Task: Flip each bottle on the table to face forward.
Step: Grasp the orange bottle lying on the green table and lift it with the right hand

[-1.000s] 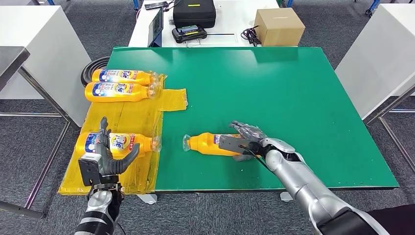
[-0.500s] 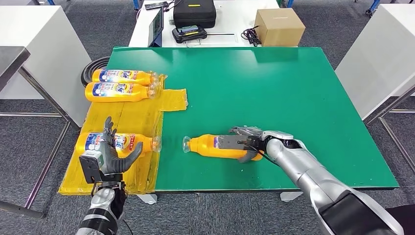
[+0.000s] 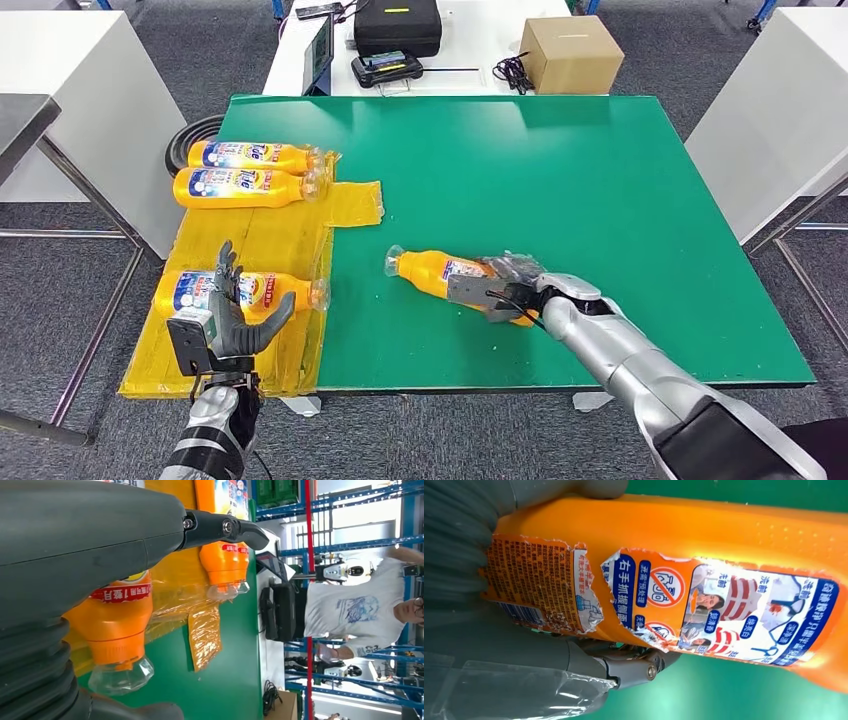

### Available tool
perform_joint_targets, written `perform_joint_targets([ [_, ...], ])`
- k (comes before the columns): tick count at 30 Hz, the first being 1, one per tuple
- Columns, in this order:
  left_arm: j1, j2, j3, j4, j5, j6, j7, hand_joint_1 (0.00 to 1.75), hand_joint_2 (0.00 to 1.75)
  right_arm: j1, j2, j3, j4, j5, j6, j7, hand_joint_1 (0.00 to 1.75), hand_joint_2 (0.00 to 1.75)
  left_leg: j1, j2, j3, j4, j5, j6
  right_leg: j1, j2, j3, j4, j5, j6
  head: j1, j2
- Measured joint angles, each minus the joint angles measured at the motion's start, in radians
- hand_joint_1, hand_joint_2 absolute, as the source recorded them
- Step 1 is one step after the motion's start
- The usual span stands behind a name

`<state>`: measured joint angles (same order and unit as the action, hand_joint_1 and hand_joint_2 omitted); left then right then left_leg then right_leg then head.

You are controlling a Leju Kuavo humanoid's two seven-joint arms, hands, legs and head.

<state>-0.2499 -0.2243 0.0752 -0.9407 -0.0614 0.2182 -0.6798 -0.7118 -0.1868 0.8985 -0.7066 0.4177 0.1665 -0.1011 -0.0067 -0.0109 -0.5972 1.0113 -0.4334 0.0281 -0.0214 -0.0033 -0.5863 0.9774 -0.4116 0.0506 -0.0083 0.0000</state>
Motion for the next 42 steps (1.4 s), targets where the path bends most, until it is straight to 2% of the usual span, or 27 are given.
perform_joint_targets([
  [5,0.011,0.0,0.002,-0.006,-0.009,0.0,0.0,0.0,1.75,0.067,0.002,-0.032,-0.064,0.037,-0.123,0.028,1.75,1.75,0.0,0.0,-0.001,0.0,0.0,0.0,0.0,0.0,-0.001,0.0,0.0,0.0,0.0,0.0],
  [8,0.025,0.0,0.003,-0.019,-0.019,-0.002,0.002,0.0,1.75,0.158,0.018,-0.109,-0.144,0.061,-0.234,0.006,1.75,1.75,0.001,0.0,-0.002,0.0,0.0,0.0,0.001,0.0,-0.001,0.0,0.0,0.0,0.0,0.0],
  [14,0.07,-0.004,0.006,-0.067,-0.02,-0.018,0.01,0.0,1.75,0.417,0.115,-0.367,-0.429,0.103,-0.434,-0.137,1.75,1.75,0.001,-0.001,-0.006,0.0,0.0,0.0,0.001,0.0,-0.006,0.0,0.0,0.0,0.0,0.0],
  [21,0.108,-0.018,0.01,-0.122,0.067,-0.092,0.081,0.0,1.75,0.604,0.233,-0.583,-0.702,0.014,-0.576,-0.328,1.75,1.75,0.0,0.0,-0.006,-0.001,0.0,0.0,0.0,0.0,-0.006,0.0,-0.001,0.0,0.0,0.0],
  [28,0.119,-0.027,0.005,-0.152,0.11,-0.127,0.111,0.0,1.75,0.68,0.288,-0.673,-0.816,-0.008,-0.604,-0.37,1.74,1.75,0.0,0.0,-0.006,0.0,0.0,0.0,0.0,0.0,-0.006,0.0,0.0,0.0,0.0,0.0],
  [33,0.135,-0.027,-0.034,-0.177,0.223,-0.247,0.193,0.0,1.75,0.717,0.317,-0.718,-0.831,-0.002,-0.632,-0.411,1.74,1.75,0.0,0.0,-0.006,0.0,0.0,0.0,0.0,0.0,-0.006,0.0,0.0,0.0,0.0,0.0],
  [37,0.154,-0.025,-0.095,-0.206,0.291,-0.347,0.243,0.0,1.75,0.739,0.34,-0.734,-0.786,0.031,-0.626,-0.455,1.75,1.75,0.0,0.0,-0.006,-0.001,0.0,0.0,0.0,0.0,-0.006,0.0,0.0,0.0,0.0,0.0],
  [42,0.169,-0.02,-0.179,-0.244,0.303,-0.399,0.261,0.0,1.75,0.742,0.381,-0.704,-0.662,0.078,-0.601,-0.483,1.75,1.75,0.0,0.0,-0.006,-0.001,0.0,0.0,0.0,0.0,-0.006,0.0,-0.001,0.0,0.0,0.0],
])
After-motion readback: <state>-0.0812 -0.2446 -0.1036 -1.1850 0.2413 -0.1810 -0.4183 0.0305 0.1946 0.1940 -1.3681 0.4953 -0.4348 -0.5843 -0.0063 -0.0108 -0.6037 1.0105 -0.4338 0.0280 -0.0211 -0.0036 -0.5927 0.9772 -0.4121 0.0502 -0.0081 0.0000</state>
